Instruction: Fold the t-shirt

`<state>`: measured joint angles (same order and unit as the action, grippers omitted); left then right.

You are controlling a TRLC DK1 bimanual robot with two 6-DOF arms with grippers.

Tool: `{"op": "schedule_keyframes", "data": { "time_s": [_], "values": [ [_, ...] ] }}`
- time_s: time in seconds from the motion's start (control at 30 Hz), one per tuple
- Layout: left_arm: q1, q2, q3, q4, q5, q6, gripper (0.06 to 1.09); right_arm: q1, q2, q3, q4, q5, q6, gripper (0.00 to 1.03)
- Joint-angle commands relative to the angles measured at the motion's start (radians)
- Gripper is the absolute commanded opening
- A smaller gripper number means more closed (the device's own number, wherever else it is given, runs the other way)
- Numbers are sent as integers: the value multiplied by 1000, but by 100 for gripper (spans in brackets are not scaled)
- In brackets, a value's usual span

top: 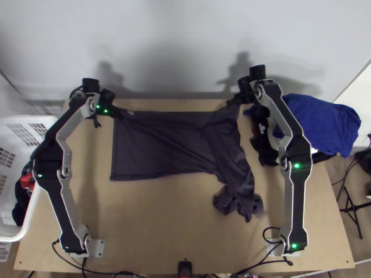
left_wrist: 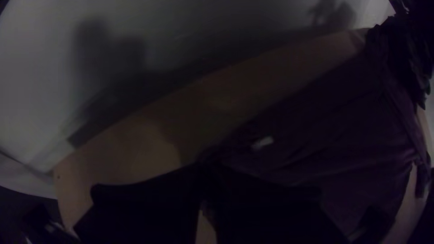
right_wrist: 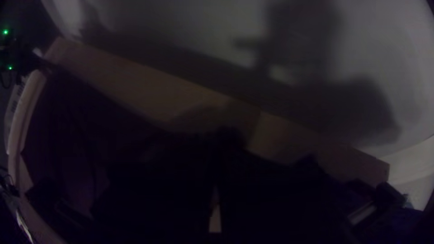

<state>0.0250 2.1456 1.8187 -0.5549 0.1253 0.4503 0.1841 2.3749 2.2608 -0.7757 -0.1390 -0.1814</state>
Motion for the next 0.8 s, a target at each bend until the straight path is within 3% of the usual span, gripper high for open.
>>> {"op": "schedule_keyframes", "data": {
  "time_s": [0.0,0.37,0.77],
  "values": [
    [0,-9,1,-23,-4,11,23,15,-14,-4,-48,1,5,3],
    [15,-153,-76,-129,43,71,23,3,-227,-185,-100,-1,11,3],
    [4,-219,-133,-224,63,142,23,32,-318,-380,-109,-1,11,3]
  ]
}}
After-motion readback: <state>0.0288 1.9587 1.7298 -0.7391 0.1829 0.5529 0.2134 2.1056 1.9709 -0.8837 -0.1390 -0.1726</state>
